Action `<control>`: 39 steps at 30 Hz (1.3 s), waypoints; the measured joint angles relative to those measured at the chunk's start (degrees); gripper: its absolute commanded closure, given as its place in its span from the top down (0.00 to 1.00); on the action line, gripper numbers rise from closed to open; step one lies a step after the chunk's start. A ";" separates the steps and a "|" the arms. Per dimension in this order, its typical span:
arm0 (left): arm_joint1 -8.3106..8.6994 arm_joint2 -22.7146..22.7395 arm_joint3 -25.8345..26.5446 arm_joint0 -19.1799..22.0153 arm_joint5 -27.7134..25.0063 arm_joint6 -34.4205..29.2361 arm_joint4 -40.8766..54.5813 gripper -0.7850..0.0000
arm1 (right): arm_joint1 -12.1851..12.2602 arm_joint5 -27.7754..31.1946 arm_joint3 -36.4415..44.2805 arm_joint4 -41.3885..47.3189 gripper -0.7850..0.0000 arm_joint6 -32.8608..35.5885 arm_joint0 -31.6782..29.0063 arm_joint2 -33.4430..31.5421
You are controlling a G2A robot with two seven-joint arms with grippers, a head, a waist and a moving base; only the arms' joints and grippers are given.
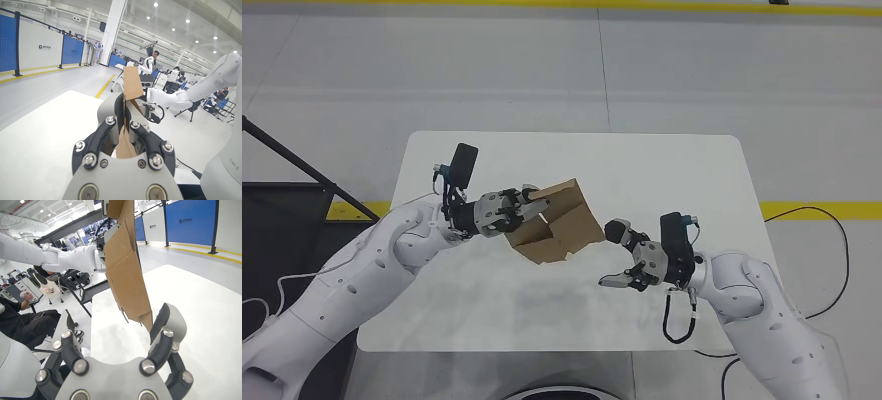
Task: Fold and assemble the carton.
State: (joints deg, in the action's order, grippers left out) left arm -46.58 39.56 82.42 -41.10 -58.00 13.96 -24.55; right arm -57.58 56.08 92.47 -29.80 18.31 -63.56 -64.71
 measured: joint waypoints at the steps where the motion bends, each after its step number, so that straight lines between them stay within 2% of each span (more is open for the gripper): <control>1: 0.00 0.00 0.00 0.00 0.00 0.00 0.00 0.00 | 0.00 0.00 0.00 0.00 1.00 0.00 0.00 0.00; 5: 0.00 0.02 0.03 -0.03 0.04 -0.02 0.00 0.00 | 0.00 0.00 0.00 0.00 1.00 0.00 0.00 0.00; 11: -0.36 2.06 1.31 -1.73 3.06 -0.95 2.53 0.00 | -0.04 -0.44 0.53 -0.29 1.00 -0.32 -0.28 0.02; 17: -1.14 4.14 0.97 -2.84 5.22 -0.56 5.63 0.00 | -0.11 1.60 1.72 -3.38 1.00 -4.95 -2.17 -1.42; 21: -1.65 5.43 0.37 -3.29 4.82 -0.43 6.84 0.00 | -0.24 1.92 2.05 -5.70 1.00 -8.66 -3.24 -2.47; 33: -1.88 6.07 1.12 -3.97 5.50 -0.95 7.56 0.00 | -0.42 0.63 2.48 -6.08 1.00 -8.23 -3.44 -1.66; 39: -2.41 7.47 2.18 -5.09 4.22 -3.50 11.58 0.00 | -1.25 1.04 -1.22 -4.89 1.00 -8.60 -1.02 1.45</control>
State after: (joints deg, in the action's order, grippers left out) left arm -48.99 47.03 84.60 -46.20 -53.78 10.46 -12.96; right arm -58.83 57.12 91.26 -34.70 9.70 -64.58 -63.26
